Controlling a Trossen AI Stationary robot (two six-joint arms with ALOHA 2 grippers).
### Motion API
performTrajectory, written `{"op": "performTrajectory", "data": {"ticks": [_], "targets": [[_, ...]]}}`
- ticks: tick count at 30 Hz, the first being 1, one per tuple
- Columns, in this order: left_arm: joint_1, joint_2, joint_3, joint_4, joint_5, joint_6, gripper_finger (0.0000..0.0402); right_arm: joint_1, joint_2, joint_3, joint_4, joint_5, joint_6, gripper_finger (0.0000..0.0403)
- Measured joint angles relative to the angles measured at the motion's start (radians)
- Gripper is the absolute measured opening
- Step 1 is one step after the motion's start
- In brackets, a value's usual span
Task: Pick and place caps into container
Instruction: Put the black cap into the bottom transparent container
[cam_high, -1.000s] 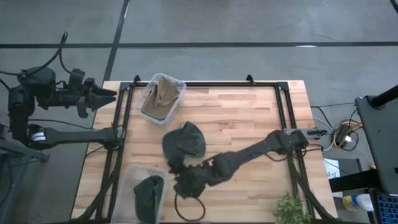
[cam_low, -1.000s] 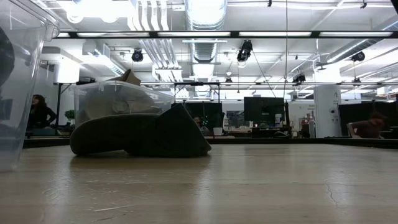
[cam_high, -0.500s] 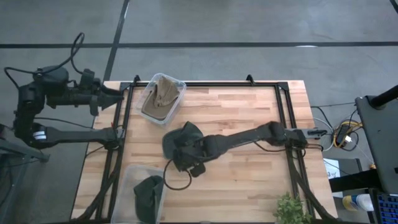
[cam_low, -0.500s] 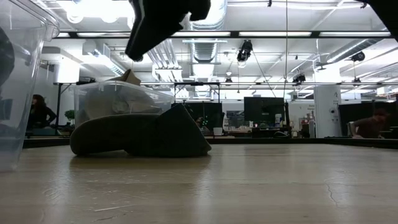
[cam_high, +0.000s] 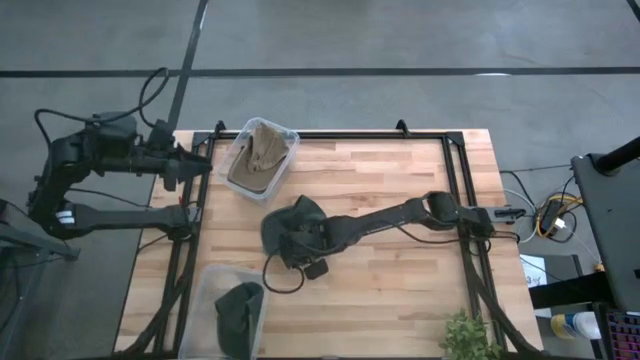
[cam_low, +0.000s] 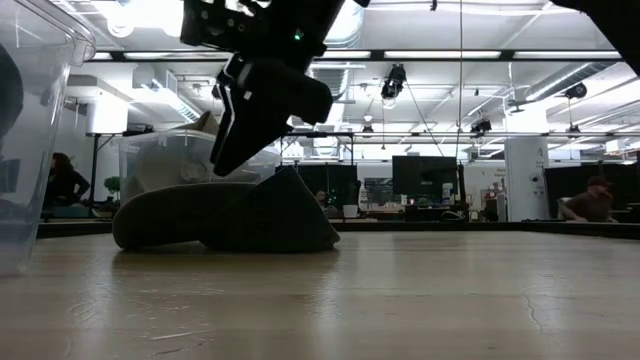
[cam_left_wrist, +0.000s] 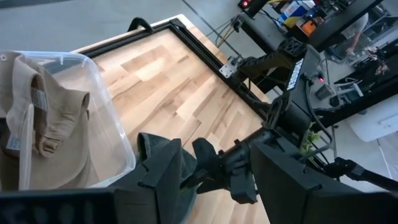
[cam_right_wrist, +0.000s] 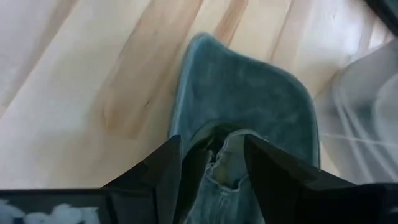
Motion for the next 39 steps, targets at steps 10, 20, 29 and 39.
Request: {"op": "performTrajectory", "data": {"ticks": [10, 20, 29, 39], "targets": [[0.0, 0.0, 0.0, 0.0, 0.0, 0.001, 0.0184, 0.001, 0.0, -0.03, 0.032, -0.117, 0.052, 0.0169], [0.0, 0.0, 0.0, 0.0, 0.0, 0.006, 0.0184, -0.005, 0.0, -0.119, 0.15, -0.107, 0.054, 0.0147], [0.0, 0.0, 0.0, 0.0, -0.006, 0.006, 0.0184, -0.007, -0.001, -0.15, 0.159, -0.036, 0.058, 0.0016], [0.0, 0.001, 0.0, 0.0, -0.01, 0.005, 0.0184, 0.034, -0.047, -0.106, 0.005, 0.205, -0.041, 0.0011]]}}
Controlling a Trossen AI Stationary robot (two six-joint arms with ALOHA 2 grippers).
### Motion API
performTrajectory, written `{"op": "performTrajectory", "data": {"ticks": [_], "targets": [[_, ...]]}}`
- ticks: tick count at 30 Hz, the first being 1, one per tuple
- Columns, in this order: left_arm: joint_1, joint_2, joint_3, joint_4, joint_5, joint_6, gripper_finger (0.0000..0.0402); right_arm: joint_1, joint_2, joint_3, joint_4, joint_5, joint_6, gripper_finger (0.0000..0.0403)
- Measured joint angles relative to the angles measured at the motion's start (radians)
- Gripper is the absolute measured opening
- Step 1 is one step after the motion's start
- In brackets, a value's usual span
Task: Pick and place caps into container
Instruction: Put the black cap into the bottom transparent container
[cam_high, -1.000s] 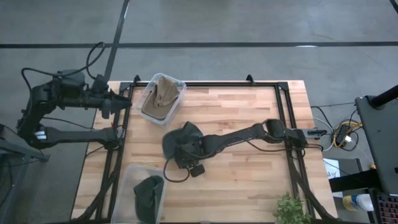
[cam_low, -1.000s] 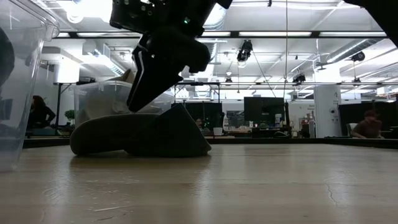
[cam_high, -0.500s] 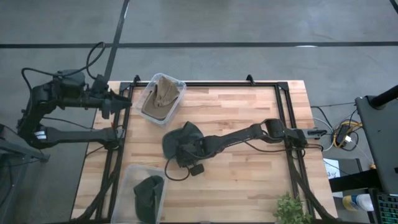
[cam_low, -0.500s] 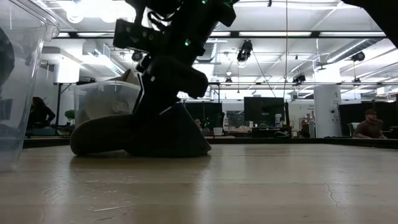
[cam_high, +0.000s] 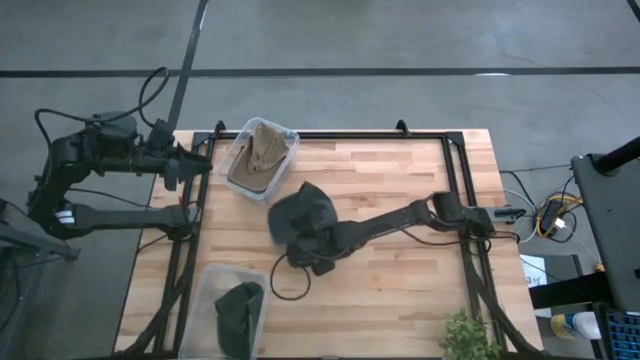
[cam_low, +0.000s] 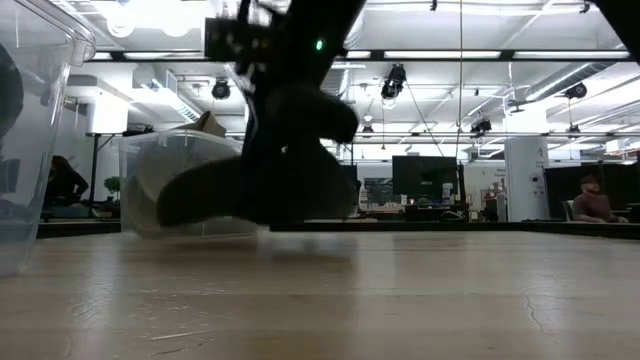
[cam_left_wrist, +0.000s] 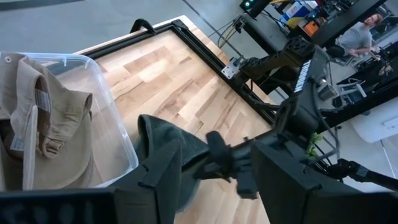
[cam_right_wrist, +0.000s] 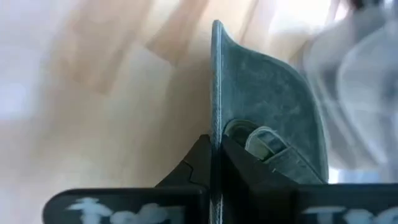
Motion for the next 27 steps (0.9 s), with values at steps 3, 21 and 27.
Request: {"op": "performTrajectory", "data": {"ticks": [3, 21, 27], "targets": [[0.0, 0.0, 0.0, 0.0, 0.0, -0.004, 0.0184, 0.016, -0.016, 0.007, -0.023, 0.034, -0.042, 0.0011], [0.0, 0.003, -0.014, -0.016, 0.035, -0.016, 0.0184, 0.098, -0.165, 0.045, -0.064, 0.274, -0.266, 0.0009], [0.0, 0.004, -0.024, -0.017, 0.035, -0.026, 0.0184, 0.142, -0.168, 0.111, 0.013, 0.224, -0.39, 0.0009]]}}
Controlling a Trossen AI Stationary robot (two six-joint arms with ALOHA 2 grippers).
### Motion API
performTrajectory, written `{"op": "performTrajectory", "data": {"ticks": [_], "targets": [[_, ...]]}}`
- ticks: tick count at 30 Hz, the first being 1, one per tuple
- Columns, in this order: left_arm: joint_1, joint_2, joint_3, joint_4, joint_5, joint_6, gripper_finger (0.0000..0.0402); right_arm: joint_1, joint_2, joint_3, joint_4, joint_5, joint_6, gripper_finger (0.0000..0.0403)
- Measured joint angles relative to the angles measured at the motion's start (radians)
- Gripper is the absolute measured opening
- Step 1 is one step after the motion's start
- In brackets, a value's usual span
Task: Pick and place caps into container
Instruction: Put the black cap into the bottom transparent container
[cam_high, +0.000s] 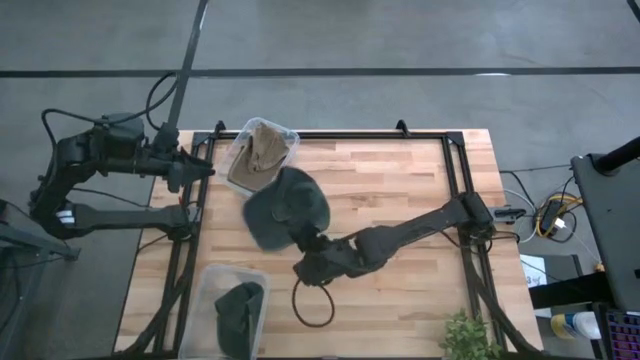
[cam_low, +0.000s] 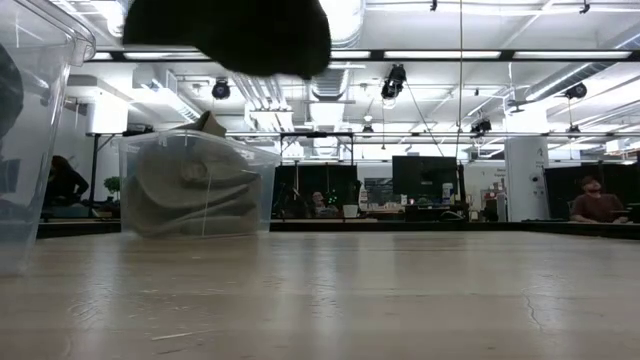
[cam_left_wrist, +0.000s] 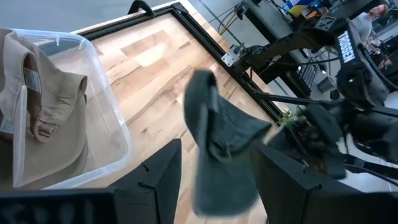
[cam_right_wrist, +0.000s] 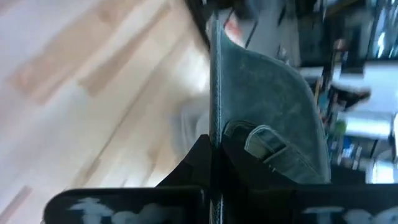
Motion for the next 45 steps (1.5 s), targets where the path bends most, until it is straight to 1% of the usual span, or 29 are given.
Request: {"op": "performTrajectory", "data": {"ticks": [4, 6, 12, 18, 24, 30, 34, 41, 43, 45], "targets": [[0.0, 0.0, 0.0, 0.0, 0.0, 0.0, 0.0184, 0.031, 0.002, 0.013, 0.059, -0.024, -0.113, 0.001], [0.0, 0.0, 0.0, 0.0, 0.0, 0.001, 0.0184, 0.044, 0.002, 0.018, 0.099, -0.063, -0.155, 0.001], [0.0, 0.0, 0.0, 0.001, 0.0, 0.017, 0.0184, 0.069, 0.002, 0.027, 0.204, -0.316, -0.2, 0.0011], [0.0, 0.0, 0.0, 0.0, 0.0, 0.024, 0.0184, 0.076, 0.003, 0.026, 0.317, -0.466, -0.289, 0.0012], [-0.001, 0.0, 0.0, 0.001, 0.0, 0.022, 0.0184, 0.075, 0.041, 0.03, 0.432, -0.628, -0.385, 0.0012], [0.0, 0.0, 0.0, 0.001, 0.0, 0.022, 0.0184, 0.072, 0.133, 0.081, 0.496, -0.667, -0.436, 0.0013], [0.0, 0.0, 0.0, 0.0, 0.0, 0.022, 0.0184, 0.069, 0.219, 0.157, 0.502, -0.694, -0.444, 0.0013], [0.0, 0.0, 0.0, 0.0, -0.001, 0.02, 0.0184, 0.066, 0.368, 0.313, 0.489, -0.697, -0.523, 0.0013], [0.0, 0.0, 0.0, 0.0, 0.0, 0.021, 0.0184, 0.065, 0.4, 0.358, 0.444, -0.692, -0.539, 0.0013], [0.0, 0.0, 0.0, 0.0, -0.001, 0.02, 0.0184, 0.063, 0.414, 0.36, 0.431, -0.686, -0.539, 0.0013]]}}
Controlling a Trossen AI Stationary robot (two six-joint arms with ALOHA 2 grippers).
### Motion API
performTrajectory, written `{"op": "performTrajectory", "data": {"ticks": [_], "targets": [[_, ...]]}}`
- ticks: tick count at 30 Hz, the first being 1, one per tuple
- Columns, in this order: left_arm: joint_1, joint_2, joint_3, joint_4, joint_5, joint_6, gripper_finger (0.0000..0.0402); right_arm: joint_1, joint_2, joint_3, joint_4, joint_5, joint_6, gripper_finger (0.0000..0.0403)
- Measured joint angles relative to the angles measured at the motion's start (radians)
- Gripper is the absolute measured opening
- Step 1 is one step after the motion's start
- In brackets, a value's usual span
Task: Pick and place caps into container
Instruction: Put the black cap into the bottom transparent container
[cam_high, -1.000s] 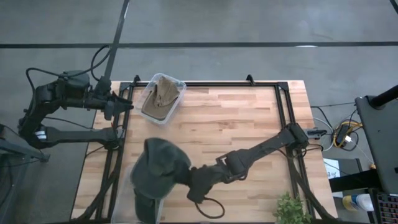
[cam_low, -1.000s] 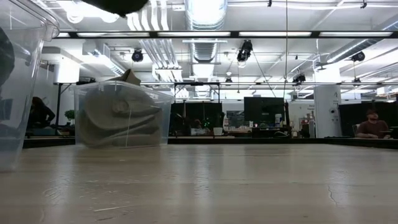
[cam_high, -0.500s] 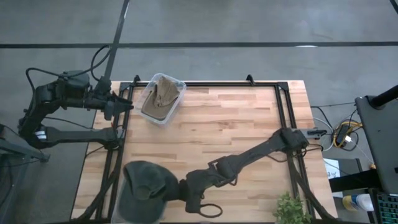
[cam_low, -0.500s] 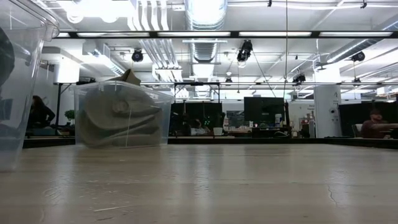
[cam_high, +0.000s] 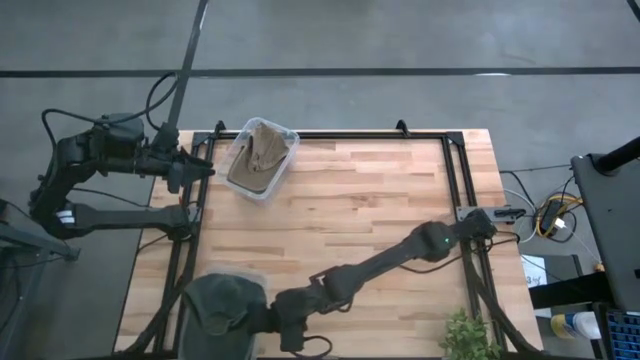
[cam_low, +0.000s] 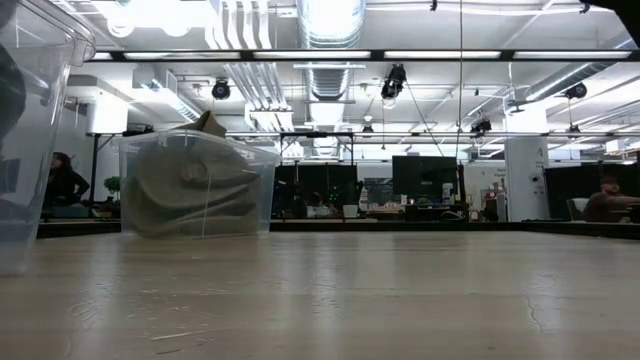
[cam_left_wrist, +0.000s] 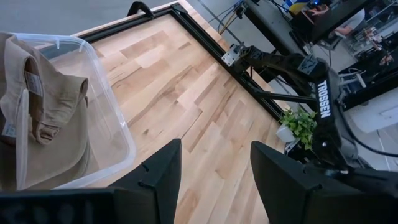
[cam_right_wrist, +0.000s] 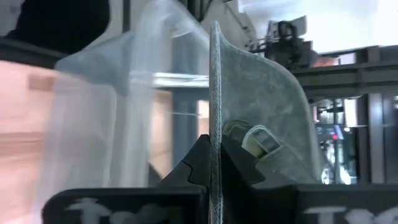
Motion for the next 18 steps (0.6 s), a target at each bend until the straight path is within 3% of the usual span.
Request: {"op": "performTrajectory", "data": {"ticks": [9, 18], "targets": [[0.0, 0.0, 0.0, -0.004, 0.0, 0.004, 0.0184, 0.001, -0.002, -0.005, 0.0, 0.048, 0.132, 0.0019], [0.0, 0.0, 0.0, -0.005, -0.002, 0.003, 0.0184, 0.006, -0.002, -0.005, -0.008, 0.045, 0.148, 0.0111]]}}
